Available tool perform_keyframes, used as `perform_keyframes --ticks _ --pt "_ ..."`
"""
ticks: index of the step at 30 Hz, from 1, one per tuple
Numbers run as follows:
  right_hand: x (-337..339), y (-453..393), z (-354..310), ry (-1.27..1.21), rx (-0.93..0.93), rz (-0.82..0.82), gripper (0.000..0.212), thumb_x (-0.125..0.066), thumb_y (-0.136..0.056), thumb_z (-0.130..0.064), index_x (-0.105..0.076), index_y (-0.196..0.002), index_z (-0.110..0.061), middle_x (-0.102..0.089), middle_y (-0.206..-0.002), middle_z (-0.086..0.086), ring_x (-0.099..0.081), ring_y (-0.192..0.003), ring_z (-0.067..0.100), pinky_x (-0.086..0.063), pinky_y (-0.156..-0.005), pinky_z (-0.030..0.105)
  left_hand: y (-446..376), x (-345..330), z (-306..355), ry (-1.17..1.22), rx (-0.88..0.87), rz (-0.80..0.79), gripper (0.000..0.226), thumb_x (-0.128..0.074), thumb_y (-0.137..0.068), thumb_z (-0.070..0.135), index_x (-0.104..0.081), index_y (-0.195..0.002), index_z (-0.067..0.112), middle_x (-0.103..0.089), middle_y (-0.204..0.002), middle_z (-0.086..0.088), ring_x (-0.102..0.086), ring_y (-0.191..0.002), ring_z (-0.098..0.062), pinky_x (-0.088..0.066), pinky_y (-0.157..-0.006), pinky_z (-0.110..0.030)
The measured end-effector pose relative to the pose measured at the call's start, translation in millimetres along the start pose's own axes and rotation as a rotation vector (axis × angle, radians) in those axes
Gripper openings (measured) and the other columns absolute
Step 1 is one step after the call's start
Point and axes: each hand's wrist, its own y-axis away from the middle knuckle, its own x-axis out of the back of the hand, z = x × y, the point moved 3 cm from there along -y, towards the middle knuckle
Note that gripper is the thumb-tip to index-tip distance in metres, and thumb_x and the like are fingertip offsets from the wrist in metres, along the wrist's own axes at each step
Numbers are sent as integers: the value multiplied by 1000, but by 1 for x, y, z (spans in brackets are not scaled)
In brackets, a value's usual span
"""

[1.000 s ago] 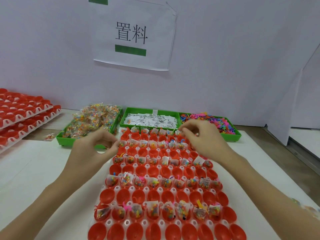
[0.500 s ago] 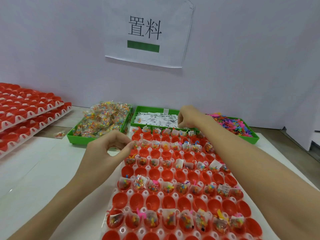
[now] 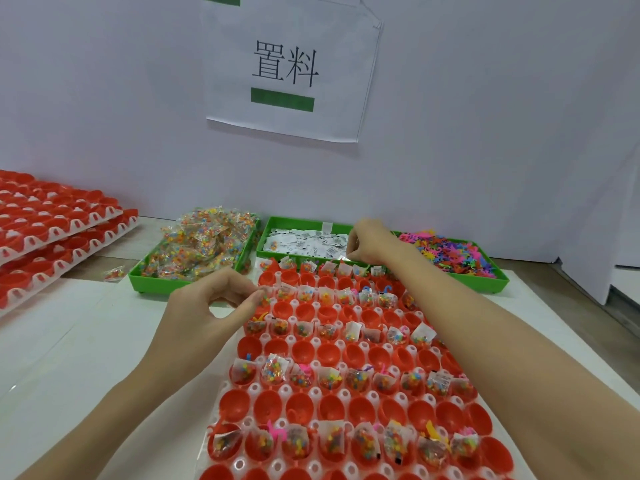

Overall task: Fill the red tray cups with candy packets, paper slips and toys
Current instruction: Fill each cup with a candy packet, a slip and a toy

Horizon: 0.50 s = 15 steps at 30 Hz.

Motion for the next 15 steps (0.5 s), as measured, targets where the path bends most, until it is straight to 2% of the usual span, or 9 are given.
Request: perform_keyframes --ticks 3,5,6,8,11,13,15 --pt "-1 3 4 -33 -31 32 16 -67 -92 0 -75 -103 9 -75 -109 18 -72 -87 24 -57 -72 33 0 1 0 -2 11 -2 6 -79 -87 21 -75 -83 21 -74 -81 3 -70 -76 -14 -56 -75 -22" --pt "-2 5 10 -75 -56 60 19 -61 -94 2 -71 -105 13 -73 -109 25 -73 -93 34 -61 -82 44 0 2 2 -5 14 -4 5 -79 -87 22 -75 -84 22 -74 -81 4 -69 -76 -14 -55 -74 -20" --pt "-2 6 13 -99 -64 88 18 -60 -95 0 -72 -103 12 -74 -108 24 -73 -92 32 -60 -82 45 0 2 2 -5 20 -5 4 -79 -87 22 -76 -84 22 -74 -81 4 -69 -76 -14 -55 -73 -19" --pt "0 11 17 -155 -54 168 13 -65 -98 -9 -73 -99 1 -76 -100 10 -70 -87 22 -55 -76 36 0 2 4 4 36 -5 3 -79 -87 21 -76 -85 21 -74 -81 4 -69 -76 -14 -55 -74 -20" --pt "10 26 20 -303 -30 336 5 -69 -96 -19 -71 -95 -14 -67 -86 -2 -64 -79 14 -42 -63 22 1 1 9 67 89 -8 4 -78 -86 20 -76 -86 16 -75 -81 2 -71 -75 -15 -57 -75 -23" --pt "20 43 19 -446 -23 411 4 -69 -96 -20 -69 -93 -17 -69 -78 -4 -63 -67 10 -42 -58 19 3 0 15 177 155 -1 7 -76 -85 19 -77 -88 13 -77 -82 -1 -74 -76 -18 -58 -75 -20" --pt "26 64 15 -565 -15 389 7 -68 -98 -21 -70 -98 -15 -71 -76 0 -64 -63 10 -45 -57 20 7 -4 25 317 208 1 8 -75 -87 15 -76 -94 12 -78 -85 -5 -76 -78 -21 -58 -75 -17"
